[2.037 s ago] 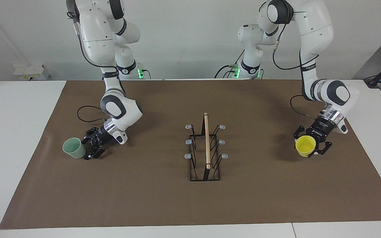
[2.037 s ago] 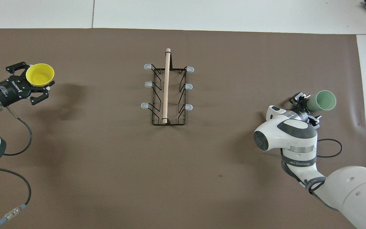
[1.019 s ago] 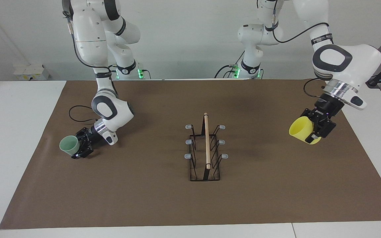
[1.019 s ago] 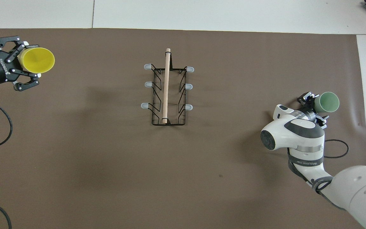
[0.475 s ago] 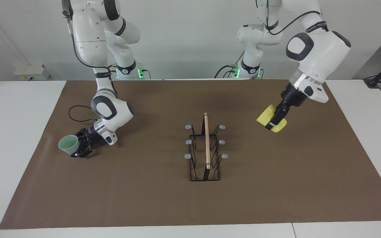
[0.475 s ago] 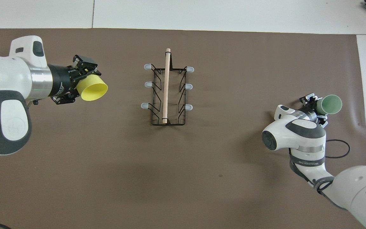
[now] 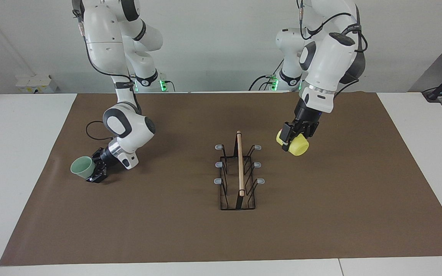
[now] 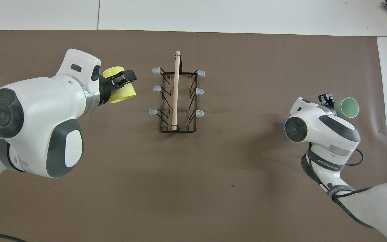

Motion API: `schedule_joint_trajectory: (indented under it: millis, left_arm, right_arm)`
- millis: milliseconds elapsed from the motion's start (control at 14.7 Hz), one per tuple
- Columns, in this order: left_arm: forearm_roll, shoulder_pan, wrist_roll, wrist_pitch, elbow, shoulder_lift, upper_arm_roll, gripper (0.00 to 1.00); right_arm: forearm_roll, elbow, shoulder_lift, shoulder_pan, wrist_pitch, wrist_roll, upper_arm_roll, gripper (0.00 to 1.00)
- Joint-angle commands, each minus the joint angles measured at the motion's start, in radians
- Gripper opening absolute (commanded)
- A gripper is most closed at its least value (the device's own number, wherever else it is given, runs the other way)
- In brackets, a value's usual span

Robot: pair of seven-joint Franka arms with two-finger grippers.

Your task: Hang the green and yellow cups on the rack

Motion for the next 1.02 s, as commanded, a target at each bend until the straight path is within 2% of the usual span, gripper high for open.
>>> schedule_joint_trajectory:
  millis: [0,272,407,475,611,951]
  left_arm:
    - [0.020,0.009,0.061,0.188,-0.087,-0.004,-0.027,0.00]
    - [0.019,0.006,0.052,0.502,-0.219,0.022,-0.096,0.00]
    - [0.019,0.006,0.049,0.599,-0.270,0.024,-0.115,0.00]
    - [0.017,0.006,0.047,0.642,-0.282,0.027,-0.116,0.00]
    - [0.017,0.000,0.046,0.671,-0.314,0.027,-0.130,0.00]
    - [0.017,0.003,0.006,0.653,-0.363,0.008,-0.174,0.00]
  right_arm:
    - [0.171,-0.022,-0.076,-0.006,0.018,-0.100,0.012,0.09]
    - [0.579,-0.013,-0.160,-0.006,0.033,-0.249,0.025,0.09]
    - [0.740,0.013,-0.182,-0.003,0.032,-0.312,0.044,0.09]
    - [0.777,0.018,-0.185,-0.005,0.032,-0.313,0.056,0.09]
    - [0.845,0.018,-0.211,-0.005,0.032,-0.313,0.058,0.09]
    - [1.369,0.017,-0.321,-0.006,0.010,-0.463,0.058,0.10]
